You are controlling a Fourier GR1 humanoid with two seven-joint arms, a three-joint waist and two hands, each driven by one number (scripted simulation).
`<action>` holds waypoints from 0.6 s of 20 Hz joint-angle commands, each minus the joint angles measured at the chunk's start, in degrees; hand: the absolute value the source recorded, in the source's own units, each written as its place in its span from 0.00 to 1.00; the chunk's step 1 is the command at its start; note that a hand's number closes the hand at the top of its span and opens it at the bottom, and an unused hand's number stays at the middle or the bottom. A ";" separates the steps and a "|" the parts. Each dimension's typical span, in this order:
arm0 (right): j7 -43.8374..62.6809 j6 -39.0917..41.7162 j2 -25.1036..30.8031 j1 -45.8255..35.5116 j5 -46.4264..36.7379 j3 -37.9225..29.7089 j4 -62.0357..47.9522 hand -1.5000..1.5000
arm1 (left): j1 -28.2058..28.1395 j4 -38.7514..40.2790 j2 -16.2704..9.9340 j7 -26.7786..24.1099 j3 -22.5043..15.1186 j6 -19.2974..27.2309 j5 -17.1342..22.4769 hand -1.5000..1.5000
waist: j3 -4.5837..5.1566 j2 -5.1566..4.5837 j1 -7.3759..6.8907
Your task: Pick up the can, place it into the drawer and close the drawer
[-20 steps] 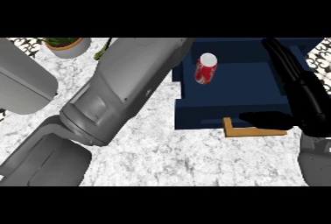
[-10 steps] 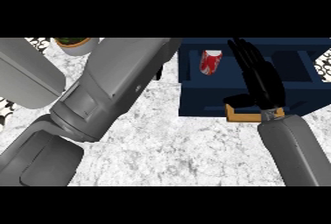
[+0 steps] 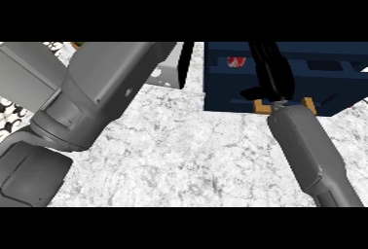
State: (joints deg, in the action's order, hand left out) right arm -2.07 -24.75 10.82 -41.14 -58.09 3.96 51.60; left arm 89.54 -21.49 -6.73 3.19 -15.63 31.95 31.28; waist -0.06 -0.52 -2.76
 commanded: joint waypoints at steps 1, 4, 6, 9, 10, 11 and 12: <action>0.58 -6.26 -0.66 -6.51 -2.45 -2.48 -9.37 0.00 | -2.36 -3.60 -2.08 1.57 -0.28 0.21 -0.72 0.00 | 0.03 0.23 -0.85; -0.20 -9.36 -0.04 -11.53 -2.34 -4.64 -14.72 0.00 | -2.31 -5.20 -2.06 4.97 -1.69 0.09 -1.56 0.00 | -0.01 0.12 -2.40; -0.95 -10.54 -0.80 -13.72 -2.55 -4.92 -18.16 0.00 | -5.66 -7.85 -4.16 3.35 -1.32 -1.52 -1.53 0.00 | 0.03 -0.03 -2.33; -1.01 -9.57 1.67 -18.82 -3.03 -6.23 -22.65 0.00 | -5.90 -10.71 -4.49 6.15 -1.56 -1.19 -1.60 0.00 | 0.03 0.05 -2.39; 1.30 -14.58 -2.17 -18.32 -5.39 -5.03 -24.46 0.00 | -7.50 -10.88 -5.20 4.21 -1.41 -1.23 -1.90 0.00 | 0.04 -0.35 -2.90; -0.59 -12.35 -0.10 -21.01 -3.42 -6.58 -24.76 0.00 | -7.06 -10.69 -6.93 6.68 -1.09 -2.50 -1.59 0.00 | 0.02 -0.36 -2.45; -0.04 -13.01 0.47 -21.36 -4.03 -6.80 -26.56 0.00 | -8.77 -12.39 -5.40 5.69 -2.03 -0.83 -2.22 0.00 | 0.02 -0.36 -3.53</action>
State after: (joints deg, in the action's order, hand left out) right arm -2.53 -35.34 10.51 -57.63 -61.48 -1.26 30.28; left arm 83.08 -30.91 -11.38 7.96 -16.94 30.88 29.66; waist 0.00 -0.65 -4.99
